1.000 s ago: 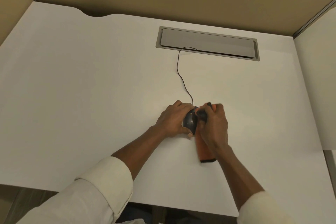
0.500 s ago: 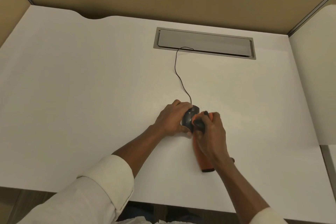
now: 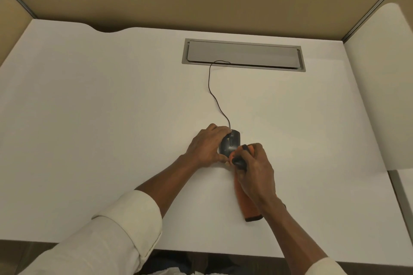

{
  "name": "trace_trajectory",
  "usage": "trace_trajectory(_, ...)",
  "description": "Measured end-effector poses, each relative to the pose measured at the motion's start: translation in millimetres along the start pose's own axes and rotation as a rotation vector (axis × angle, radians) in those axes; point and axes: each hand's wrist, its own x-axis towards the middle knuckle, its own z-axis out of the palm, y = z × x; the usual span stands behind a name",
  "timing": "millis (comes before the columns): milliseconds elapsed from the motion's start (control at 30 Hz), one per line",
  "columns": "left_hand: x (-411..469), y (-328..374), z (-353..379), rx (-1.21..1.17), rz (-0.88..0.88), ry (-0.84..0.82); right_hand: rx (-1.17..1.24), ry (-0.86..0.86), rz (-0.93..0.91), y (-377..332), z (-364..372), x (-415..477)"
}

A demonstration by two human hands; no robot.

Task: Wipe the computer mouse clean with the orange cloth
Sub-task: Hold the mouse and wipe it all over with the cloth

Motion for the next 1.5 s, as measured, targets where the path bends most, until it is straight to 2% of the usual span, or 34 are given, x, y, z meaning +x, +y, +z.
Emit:
trace_trajectory(300, -0.3, -2.2, 1.3, -0.021, 0.011, 0.022, -0.042, -0.008, -0.053, -1.8, 10.0, -16.6)
trace_trajectory(567, 1.8, -1.8, 0.1, -0.016, 0.011, -0.006, 0.124, 0.052, 0.177, 1.9, -1.9, 31.5)
trace_trajectory(900, 3.1, -2.9, 2.0, -0.006, -0.007, -0.01, 0.052, -0.108, 0.141, 21.1, -5.9, 104.7)
trace_trajectory(1200, 2.5, -3.8, 2.0, -0.005, 0.009, 0.004, 0.145, 0.036, 0.317, 5.3, 4.9, 42.1)
trace_trajectory(1500, 3.2, -6.0, 2.9, 0.007, 0.023, -0.014, 0.162, -0.017, 0.377, -4.9, 13.2, -11.6)
